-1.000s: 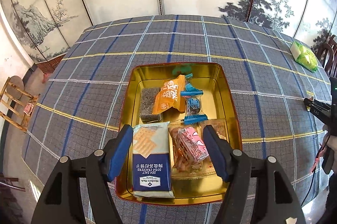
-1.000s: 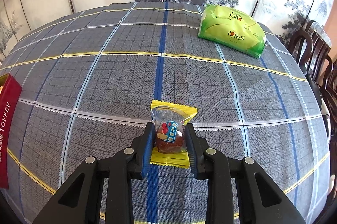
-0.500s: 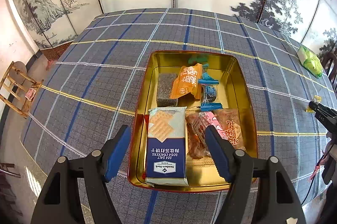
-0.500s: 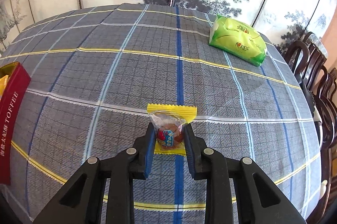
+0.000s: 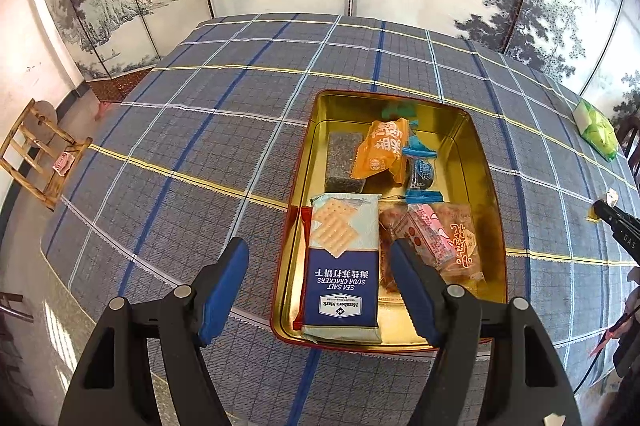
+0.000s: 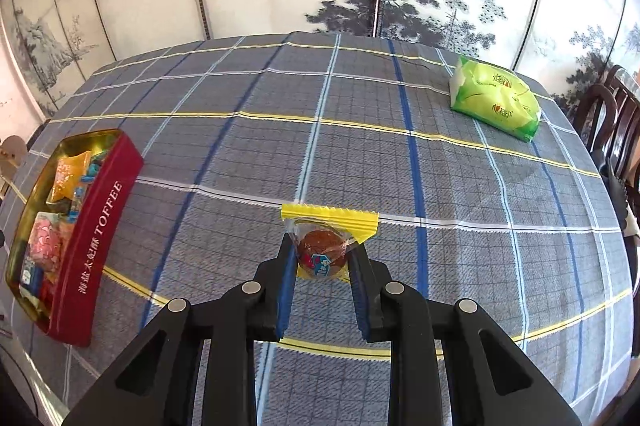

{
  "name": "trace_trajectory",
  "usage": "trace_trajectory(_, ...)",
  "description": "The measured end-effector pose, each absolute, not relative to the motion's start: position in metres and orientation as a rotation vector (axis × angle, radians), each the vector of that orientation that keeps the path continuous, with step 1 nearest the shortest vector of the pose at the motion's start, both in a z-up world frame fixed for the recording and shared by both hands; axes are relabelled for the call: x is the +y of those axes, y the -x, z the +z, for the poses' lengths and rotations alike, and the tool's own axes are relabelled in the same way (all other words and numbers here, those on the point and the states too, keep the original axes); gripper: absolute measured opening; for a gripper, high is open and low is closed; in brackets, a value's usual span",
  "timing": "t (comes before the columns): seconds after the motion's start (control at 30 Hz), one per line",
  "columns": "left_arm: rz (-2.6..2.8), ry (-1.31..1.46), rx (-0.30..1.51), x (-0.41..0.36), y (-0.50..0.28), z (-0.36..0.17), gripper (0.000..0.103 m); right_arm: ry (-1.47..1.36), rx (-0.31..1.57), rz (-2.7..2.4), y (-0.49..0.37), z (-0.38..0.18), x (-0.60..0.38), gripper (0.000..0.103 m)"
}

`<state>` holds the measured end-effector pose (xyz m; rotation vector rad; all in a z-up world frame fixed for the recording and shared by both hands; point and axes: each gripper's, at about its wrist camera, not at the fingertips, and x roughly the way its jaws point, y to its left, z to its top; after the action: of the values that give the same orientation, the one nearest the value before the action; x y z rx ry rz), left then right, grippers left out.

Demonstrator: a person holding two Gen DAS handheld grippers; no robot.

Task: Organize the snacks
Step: 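Carry the yellow-wrapped candy into the tin and open the right tool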

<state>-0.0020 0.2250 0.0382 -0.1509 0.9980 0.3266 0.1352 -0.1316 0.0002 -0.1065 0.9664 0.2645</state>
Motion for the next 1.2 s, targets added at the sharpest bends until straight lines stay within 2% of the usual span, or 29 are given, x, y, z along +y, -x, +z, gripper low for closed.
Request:
trace_trajectory(0.6, 0.401, 0.168, 1.014, 0.255, 0.028, 0.031, 0.071, 0.128, 0.908, 0.61, -0.096, 0.039, 0.005, 0.026)
trace_trajectory(1.2, 0.471, 0.198, 1.045, 0.284, 0.051, 0.021, 0.071, 0.218, 0.953, 0.684, -0.105, 0.014, 0.096, 0.026)
